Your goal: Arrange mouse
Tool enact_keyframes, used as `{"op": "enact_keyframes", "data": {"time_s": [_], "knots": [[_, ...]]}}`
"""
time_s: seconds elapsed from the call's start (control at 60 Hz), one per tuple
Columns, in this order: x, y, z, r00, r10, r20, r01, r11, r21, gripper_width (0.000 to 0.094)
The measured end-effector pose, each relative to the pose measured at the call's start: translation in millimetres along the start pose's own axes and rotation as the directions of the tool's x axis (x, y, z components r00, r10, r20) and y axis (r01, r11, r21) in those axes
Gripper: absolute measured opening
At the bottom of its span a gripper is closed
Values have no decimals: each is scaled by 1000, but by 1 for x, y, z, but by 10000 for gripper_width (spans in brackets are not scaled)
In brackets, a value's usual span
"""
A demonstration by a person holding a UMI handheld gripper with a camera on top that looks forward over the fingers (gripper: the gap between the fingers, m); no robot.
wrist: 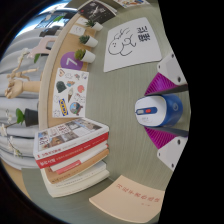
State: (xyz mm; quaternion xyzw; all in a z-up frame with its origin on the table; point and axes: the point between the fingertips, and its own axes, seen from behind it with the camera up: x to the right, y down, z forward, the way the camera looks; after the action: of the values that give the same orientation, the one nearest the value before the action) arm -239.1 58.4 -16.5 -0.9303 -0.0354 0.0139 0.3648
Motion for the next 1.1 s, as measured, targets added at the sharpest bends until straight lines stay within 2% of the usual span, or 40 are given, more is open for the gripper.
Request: {"op": "enact_keyframes", "data": {"time_s": [0.133,0.217,0.317,0.4,0.6,0.733,0.817,0.95,1.1], "knots": [[0,4,1,999,-32,13,33,994,-107,426],[0,1,2,999,-48,4,48,988,-145,375],[5,-8,-5,997,-75,9,76,982,-172,376],[21,-49,-31,997,-76,4,76,994,-78,379],[113,-170,-101,996,-38,-76,52,980,190,379],[186,-201,-102,995,1,-103,25,967,255,377],[223,-189,-79,994,9,-106,16,973,229,376],[265,-140,-32,995,17,-96,-6,993,119,374],[278,-79,16,998,24,-60,-24,1000,-2,374]]}}
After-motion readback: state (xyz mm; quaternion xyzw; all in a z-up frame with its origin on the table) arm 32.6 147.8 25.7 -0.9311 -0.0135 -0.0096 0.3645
